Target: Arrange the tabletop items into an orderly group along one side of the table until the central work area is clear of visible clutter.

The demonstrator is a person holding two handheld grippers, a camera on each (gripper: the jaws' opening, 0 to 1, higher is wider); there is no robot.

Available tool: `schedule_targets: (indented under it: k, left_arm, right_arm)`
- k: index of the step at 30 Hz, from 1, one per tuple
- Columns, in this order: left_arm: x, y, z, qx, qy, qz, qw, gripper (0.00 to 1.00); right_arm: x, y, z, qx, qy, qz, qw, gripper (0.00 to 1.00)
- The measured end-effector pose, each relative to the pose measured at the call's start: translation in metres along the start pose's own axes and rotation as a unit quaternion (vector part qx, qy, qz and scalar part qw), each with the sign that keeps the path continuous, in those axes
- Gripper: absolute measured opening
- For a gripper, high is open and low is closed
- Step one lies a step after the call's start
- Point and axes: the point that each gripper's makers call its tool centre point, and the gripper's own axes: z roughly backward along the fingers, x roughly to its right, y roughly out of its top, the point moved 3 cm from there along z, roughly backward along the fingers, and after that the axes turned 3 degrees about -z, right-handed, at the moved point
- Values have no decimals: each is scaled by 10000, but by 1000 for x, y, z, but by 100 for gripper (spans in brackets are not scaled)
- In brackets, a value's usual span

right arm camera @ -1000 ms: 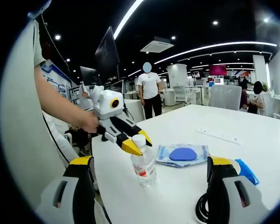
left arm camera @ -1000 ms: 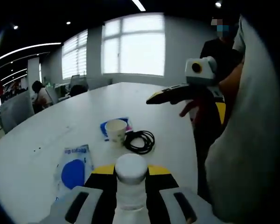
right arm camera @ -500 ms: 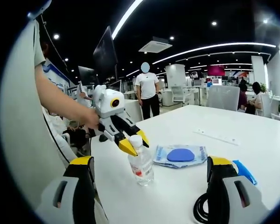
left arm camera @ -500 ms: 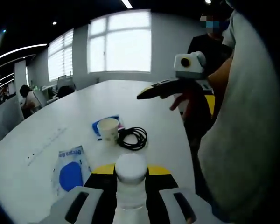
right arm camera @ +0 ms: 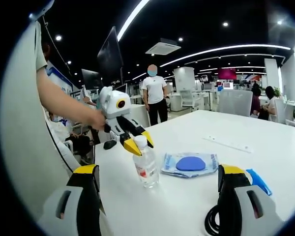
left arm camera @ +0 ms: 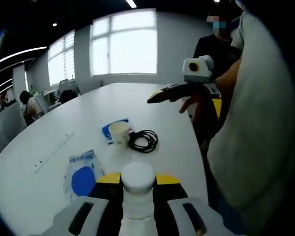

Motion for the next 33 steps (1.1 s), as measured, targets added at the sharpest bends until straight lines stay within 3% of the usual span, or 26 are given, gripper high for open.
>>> schedule_targets:
  k: [19, 33]
  left_arm:
    - [-51, -18, 47, -123, 241, 89, 9996, 18]
    - [-86, -22, 62, -161, 339, 121, 9992, 18]
  right_arm:
    - [-2, 3, -14, -45, 18, -12, 10000, 96]
    - [-1, 6, -21, -58, -74, -45, 9999, 96]
